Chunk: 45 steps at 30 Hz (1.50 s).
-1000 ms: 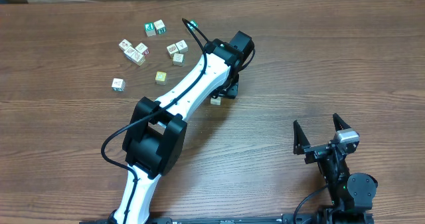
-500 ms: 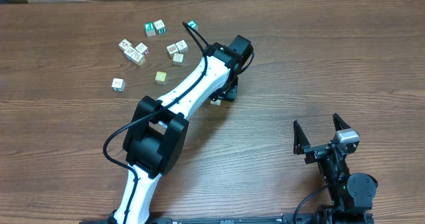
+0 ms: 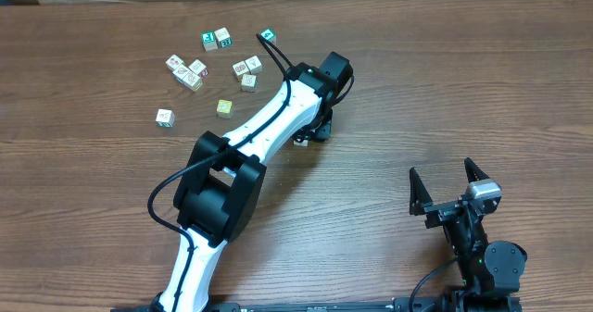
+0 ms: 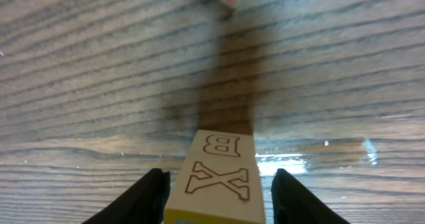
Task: Form a tower
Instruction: 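Open the left gripper and raise it off the stack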
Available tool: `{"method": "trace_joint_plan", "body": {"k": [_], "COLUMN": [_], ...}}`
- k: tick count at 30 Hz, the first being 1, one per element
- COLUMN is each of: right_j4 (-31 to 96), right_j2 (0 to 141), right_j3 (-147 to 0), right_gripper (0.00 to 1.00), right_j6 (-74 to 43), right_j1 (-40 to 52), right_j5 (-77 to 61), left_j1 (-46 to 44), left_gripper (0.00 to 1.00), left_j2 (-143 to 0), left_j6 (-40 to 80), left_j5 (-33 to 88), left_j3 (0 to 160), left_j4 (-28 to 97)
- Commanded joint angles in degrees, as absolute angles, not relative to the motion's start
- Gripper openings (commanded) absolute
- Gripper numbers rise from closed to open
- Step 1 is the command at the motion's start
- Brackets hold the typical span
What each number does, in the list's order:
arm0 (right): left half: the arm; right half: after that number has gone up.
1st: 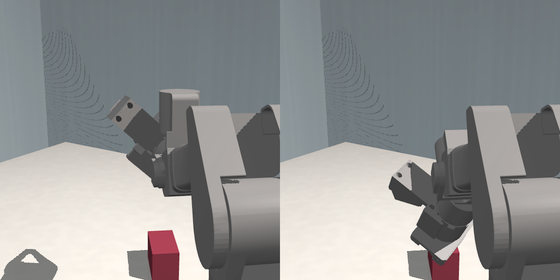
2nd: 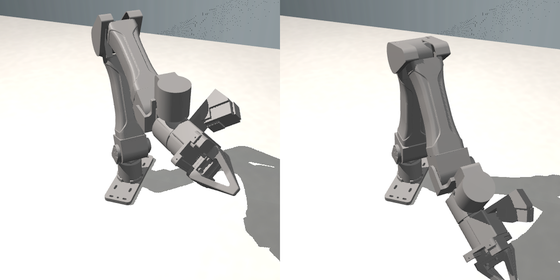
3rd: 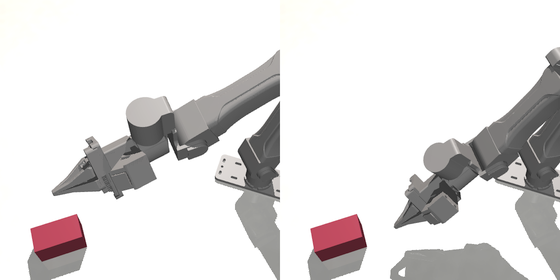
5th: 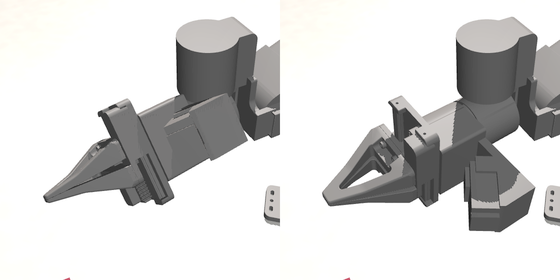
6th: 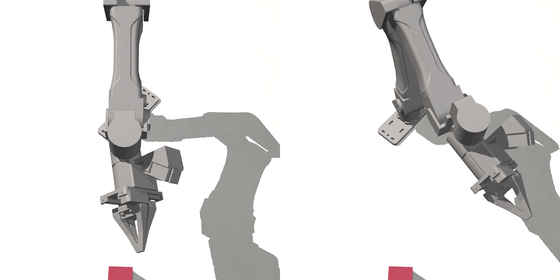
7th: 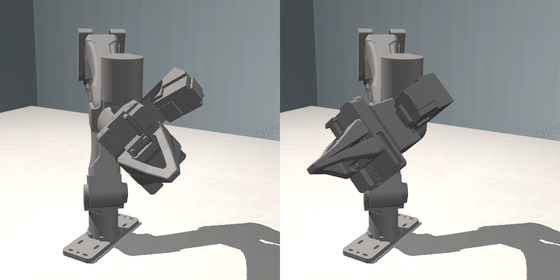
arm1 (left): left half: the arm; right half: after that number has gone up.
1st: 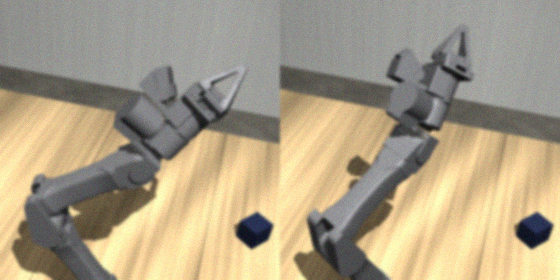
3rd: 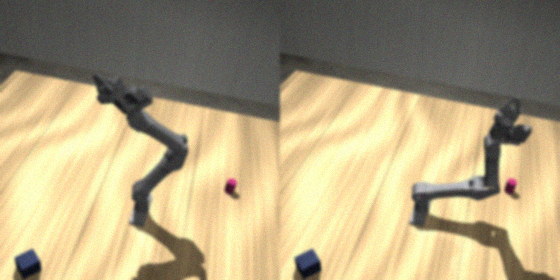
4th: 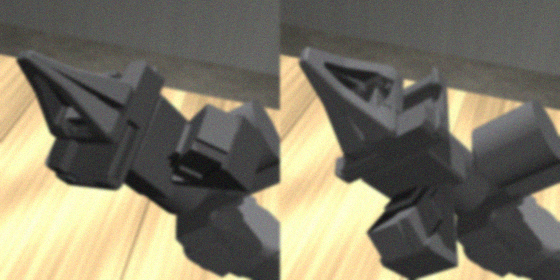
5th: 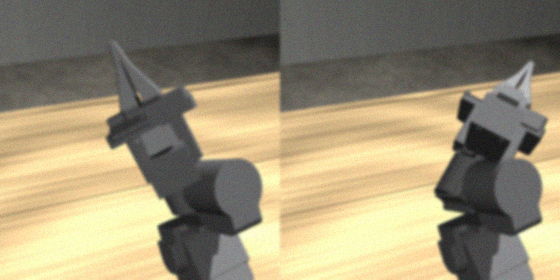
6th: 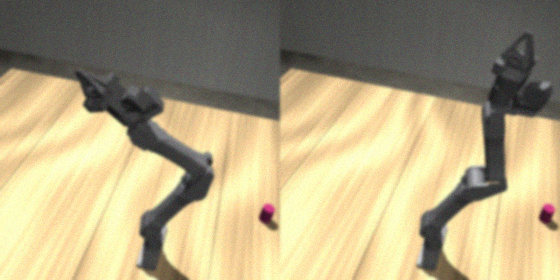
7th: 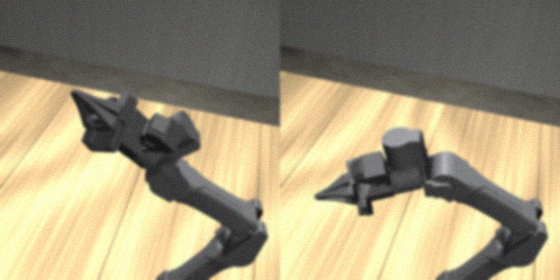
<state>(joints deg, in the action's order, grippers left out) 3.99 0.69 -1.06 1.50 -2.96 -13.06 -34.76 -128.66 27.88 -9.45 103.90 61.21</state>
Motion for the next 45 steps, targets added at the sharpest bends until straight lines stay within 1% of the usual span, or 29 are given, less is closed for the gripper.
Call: {"method": "trace_joint_plan", "body": {"k": [1, 5, 12, 14, 19, 21, 32, 38, 45], "right_j4": [3.73, 3.73, 3.73, 3.73, 3.73, 3.73, 3.73, 3.73, 3.73], "right_j2": [0.16, 0.16, 0.16, 0.16, 0.16, 0.16, 0.16, 0.16, 0.16], "right_j3": [-0.47, -0.47, -0.47, -0.47, -0.47, -0.47, -0.47, -0.47, -0.47], "right_gripper": [1.00, 1.00, 1.00, 1.00, 1.00, 1.00, 1.00, 1.00, 1.00], "right_j6": [1.37, 1.37, 1.37, 1.37, 1.37, 1.37, 1.37, 1.37, 1.37], "right_j1": [-2.74, -2.74, -2.74, -2.74, -2.74, -2.74, -2.74, -2.74, -2.74], "right_j5": [-12.51, -12.51, -12.51, -12.51, -12.51, -12.51, -12.51, -12.51, -12.51], "left_j1": [-34.59, -34.57, -34.81, -34.81, -34.81, -34.81, -34.89, -34.89, -34.89], "left_gripper": [0.45, 0.43, 0.43, 0.40, 0.39, 0.37, 0.34, 0.30, 0.30], "left_j2": [-129.78, -129.88, -131.02, -131.35, -131.50, -131.50, -131.50, -131.50, -131.50], "left_j6": [27.49, 27.70, 28.56, 28.56, 28.53, 28.60, 34.61, 35.07, 36.34], "left_j5": [-9.13, -9.15, -9.10, -9.10, -9.13, -9.10, -8.91, -7.79, -7.81], "left_j3": [103.20, 103.15, 102.74, 102.74, 102.74, 102.74, 102.74, 102.74, 102.74], "left_j4": [60.93, 60.80, 59.72, 59.68, 59.70, 59.68, 59.68, 59.48, 59.46]}}
